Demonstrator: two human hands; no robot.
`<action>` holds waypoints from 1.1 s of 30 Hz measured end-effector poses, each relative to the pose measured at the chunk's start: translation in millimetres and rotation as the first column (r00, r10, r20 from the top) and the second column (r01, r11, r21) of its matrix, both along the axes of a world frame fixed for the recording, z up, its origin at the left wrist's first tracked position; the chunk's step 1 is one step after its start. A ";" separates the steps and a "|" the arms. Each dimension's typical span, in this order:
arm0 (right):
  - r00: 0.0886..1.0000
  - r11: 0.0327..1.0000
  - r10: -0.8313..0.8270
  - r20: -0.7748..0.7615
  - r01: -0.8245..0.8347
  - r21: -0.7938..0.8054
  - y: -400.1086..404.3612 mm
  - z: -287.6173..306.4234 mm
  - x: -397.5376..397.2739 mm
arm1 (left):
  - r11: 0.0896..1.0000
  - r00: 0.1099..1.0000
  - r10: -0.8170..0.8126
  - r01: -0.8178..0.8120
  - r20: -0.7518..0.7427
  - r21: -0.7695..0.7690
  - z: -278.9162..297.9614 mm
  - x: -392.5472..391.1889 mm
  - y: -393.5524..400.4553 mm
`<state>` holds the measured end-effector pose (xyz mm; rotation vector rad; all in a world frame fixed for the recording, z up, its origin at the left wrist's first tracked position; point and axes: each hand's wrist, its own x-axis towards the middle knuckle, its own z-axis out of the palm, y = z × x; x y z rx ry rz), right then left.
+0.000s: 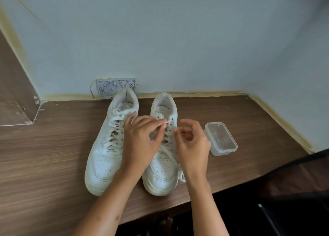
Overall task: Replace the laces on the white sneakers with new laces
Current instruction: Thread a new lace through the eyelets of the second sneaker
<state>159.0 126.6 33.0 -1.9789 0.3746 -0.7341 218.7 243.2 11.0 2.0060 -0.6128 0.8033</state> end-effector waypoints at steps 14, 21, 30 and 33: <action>0.998 0.988 -0.061 0.027 0.057 0.143 18.4 -0.8 3.4 | 0.985 0.998 -0.031 0.022 0.052 0.172 -8.9 12.7 1.4; 0.998 0.965 -0.044 0.051 0.030 0.259 12.0 -2.6 2.2 | 0.972 0.996 -0.016 -0.004 0.084 0.236 -6.0 13.9 -4.0; 0.998 0.965 -0.017 -0.062 0.033 0.261 2.0 -4.8 5.1 | 0.980 0.999 -0.006 0.014 -0.039 0.201 -3.0 15.6 2.0; 0.997 0.965 0.018 -0.080 0.004 0.262 -1.3 -4.8 4.0 | 0.974 0.999 -0.020 0.027 -0.033 0.223 -3.2 15.0 2.8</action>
